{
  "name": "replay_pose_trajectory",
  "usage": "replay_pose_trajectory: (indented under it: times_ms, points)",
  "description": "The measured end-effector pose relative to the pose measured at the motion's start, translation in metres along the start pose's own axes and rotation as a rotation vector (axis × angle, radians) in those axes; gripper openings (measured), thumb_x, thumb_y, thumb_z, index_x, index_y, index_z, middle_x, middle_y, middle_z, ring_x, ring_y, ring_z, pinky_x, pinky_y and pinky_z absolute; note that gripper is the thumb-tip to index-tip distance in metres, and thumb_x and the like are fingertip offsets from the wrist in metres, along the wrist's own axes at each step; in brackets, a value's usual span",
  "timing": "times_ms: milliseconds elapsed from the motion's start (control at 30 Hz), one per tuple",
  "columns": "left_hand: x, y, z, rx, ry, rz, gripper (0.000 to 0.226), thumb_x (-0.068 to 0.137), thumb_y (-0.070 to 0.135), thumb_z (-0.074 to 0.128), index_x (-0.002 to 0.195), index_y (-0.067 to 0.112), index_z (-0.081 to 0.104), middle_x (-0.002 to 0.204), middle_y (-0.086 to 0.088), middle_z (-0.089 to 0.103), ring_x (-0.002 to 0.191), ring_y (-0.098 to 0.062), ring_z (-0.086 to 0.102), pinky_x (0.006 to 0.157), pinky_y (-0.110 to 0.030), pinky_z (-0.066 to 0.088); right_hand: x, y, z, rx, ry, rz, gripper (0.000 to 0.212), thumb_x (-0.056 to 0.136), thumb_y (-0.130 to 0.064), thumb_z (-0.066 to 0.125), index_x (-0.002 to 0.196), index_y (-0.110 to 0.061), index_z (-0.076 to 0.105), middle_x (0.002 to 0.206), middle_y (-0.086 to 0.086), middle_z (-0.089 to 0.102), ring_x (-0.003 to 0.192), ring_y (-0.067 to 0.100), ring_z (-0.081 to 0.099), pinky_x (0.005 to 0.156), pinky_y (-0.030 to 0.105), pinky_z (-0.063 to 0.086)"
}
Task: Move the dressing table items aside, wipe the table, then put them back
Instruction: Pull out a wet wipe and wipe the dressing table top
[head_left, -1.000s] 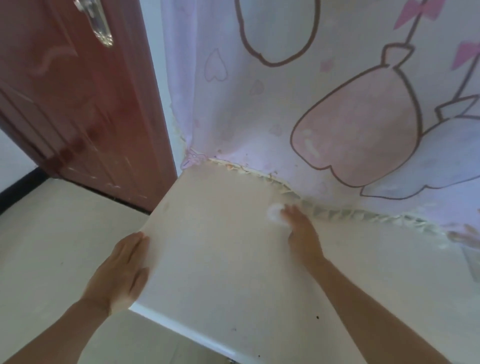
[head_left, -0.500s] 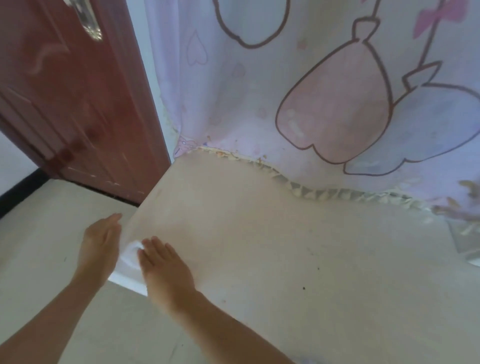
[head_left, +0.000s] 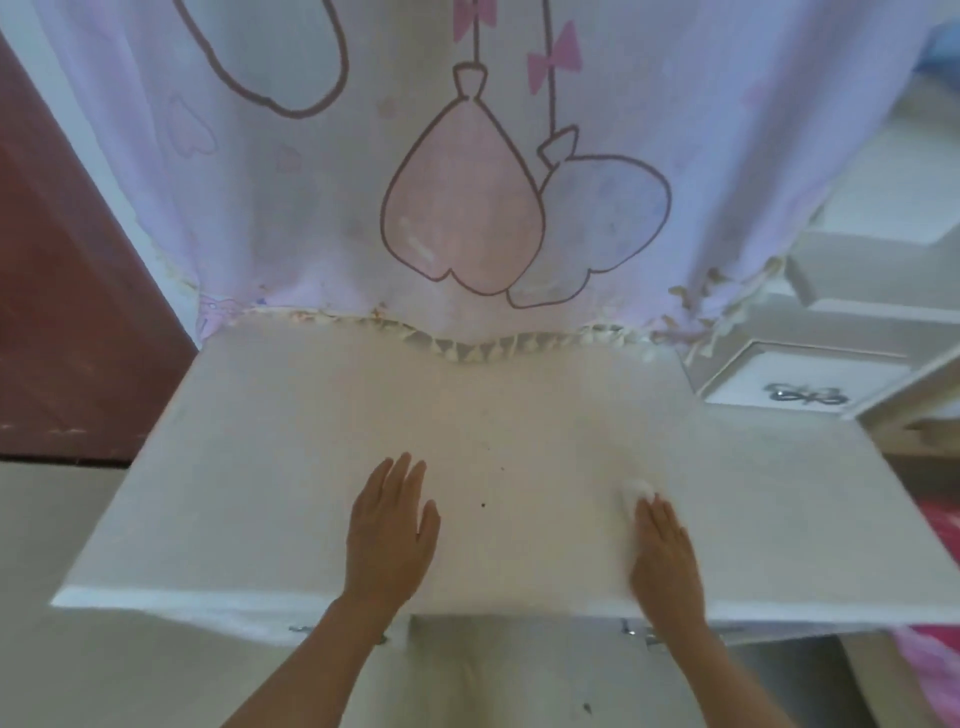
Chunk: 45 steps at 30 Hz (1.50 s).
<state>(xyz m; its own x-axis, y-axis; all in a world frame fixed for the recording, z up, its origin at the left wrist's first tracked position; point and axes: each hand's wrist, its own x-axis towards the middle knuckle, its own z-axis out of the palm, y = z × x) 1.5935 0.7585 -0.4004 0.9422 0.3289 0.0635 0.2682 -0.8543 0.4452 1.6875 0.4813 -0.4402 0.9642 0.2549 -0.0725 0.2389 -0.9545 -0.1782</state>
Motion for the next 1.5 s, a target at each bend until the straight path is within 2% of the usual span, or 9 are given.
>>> replay_pose_trajectory:
  times_ms: [100, 267, 433, 567, 667, 833, 1100, 1367, 1500]
  points:
    - [-0.008, 0.026, 0.006, 0.054, -0.058, 0.039, 0.048, 0.079, 0.029, 0.036, 0.107, 0.005, 0.066, 0.111, -0.013, 0.068, 0.103, -0.032, 0.065, 0.075, -0.045, 0.055, 0.002, 0.049, -0.022, 0.021, -0.018, 0.124, 0.061, 0.055, 0.001, 0.019, 0.096, 0.017, 0.062, 0.099, 0.035, 0.064, 0.086, 0.053, 0.063, 0.057, 0.058, 0.053]
    - [-0.002, 0.05, 0.02, 0.094, -0.128, 0.013, 0.05, 0.076, 0.027, 0.034, 0.1, -0.001, 0.068, 0.105, -0.018, 0.069, 0.095, -0.038, 0.066, 0.068, -0.048, 0.055, 0.001, -0.038, 0.006, 0.194, 0.077, -0.251, 0.064, 0.056, -0.008, 0.025, 0.113, -0.012, 0.054, 0.111, 0.008, 0.068, 0.113, 0.019, 0.052, 0.11, 0.018, 0.018]
    - [0.016, 0.088, 0.046, 0.057, -0.023, -0.02, 0.04, 0.078, 0.013, 0.052, 0.113, -0.004, 0.062, 0.12, -0.023, 0.06, 0.114, -0.043, 0.054, 0.084, -0.055, 0.048, 0.023, -0.028, -0.011, 0.083, -0.129, -0.455, 0.093, 0.059, -0.026, -0.005, 0.14, -0.005, 0.035, 0.152, 0.012, 0.024, 0.142, 0.026, 0.017, 0.114, 0.031, 0.0]
    - [0.021, 0.145, 0.079, 0.103, -0.022, 0.022, 0.047, 0.078, 0.022, 0.04, 0.109, -0.004, 0.064, 0.114, -0.023, 0.064, 0.106, -0.043, 0.06, 0.076, -0.054, 0.052, 0.052, 0.053, -0.025, 0.091, -0.039, -0.3, 0.059, 0.067, -0.019, 0.025, 0.105, -0.013, 0.069, 0.115, 0.003, 0.067, 0.105, 0.016, 0.065, 0.08, 0.03, 0.055]
    - [0.026, 0.194, 0.106, 0.137, 0.002, 0.013, 0.046, 0.076, 0.02, 0.04, 0.105, -0.005, 0.065, 0.11, -0.024, 0.065, 0.1, -0.044, 0.063, 0.069, -0.053, 0.053, 0.069, 0.13, -0.044, 0.114, -0.053, -0.18, 0.054, 0.069, -0.018, 0.03, 0.106, -0.015, 0.069, 0.115, 0.0, 0.067, 0.103, 0.014, 0.065, 0.078, 0.033, 0.056]
    - [0.02, 0.244, 0.133, 0.227, -0.013, -0.053, 0.051, 0.076, 0.025, 0.034, 0.103, -0.006, 0.065, 0.106, -0.026, 0.066, 0.096, -0.045, 0.064, 0.066, -0.052, 0.054, 0.116, 0.256, -0.062, 0.088, -0.003, -0.123, 0.059, 0.091, 0.003, 0.031, 0.143, -0.023, 0.028, 0.154, -0.005, 0.018, 0.144, 0.014, 0.01, 0.115, 0.037, 0.004]
    - [0.009, 0.237, 0.146, 0.267, 0.174, -0.113, 0.05, 0.075, 0.026, 0.034, 0.104, -0.004, 0.061, 0.106, -0.027, 0.065, 0.106, -0.033, 0.043, 0.066, -0.053, 0.054, 0.144, 0.361, -0.105, 0.259, 0.34, 0.244, 0.031, 0.089, 0.003, 0.044, 0.115, 0.003, 0.061, 0.118, 0.025, 0.061, 0.106, 0.042, 0.058, 0.09, 0.042, 0.044]
    - [0.014, 0.235, 0.163, 0.307, 0.122, -0.144, 0.054, 0.078, 0.028, 0.032, 0.103, -0.005, 0.066, 0.11, -0.027, 0.064, 0.1, -0.045, 0.06, 0.074, -0.055, 0.052, 0.154, 0.323, -0.08, 0.336, 0.144, -0.05, 0.043, 0.082, 0.02, 0.038, 0.113, 0.003, 0.061, 0.132, 0.023, 0.049, 0.13, 0.034, 0.042, 0.105, 0.015, 0.019]
    - [0.012, 0.237, 0.165, 0.292, 0.093, -0.173, 0.055, 0.081, 0.029, 0.03, 0.108, -0.004, 0.065, 0.115, -0.026, 0.062, 0.105, -0.044, 0.059, 0.08, -0.054, 0.05, 0.07, 0.284, -0.057, 0.332, -0.043, -0.715, 0.037, 0.099, -0.017, 0.027, 0.118, -0.006, 0.057, 0.125, 0.009, 0.054, 0.132, 0.004, 0.031, 0.11, 0.006, 0.003]
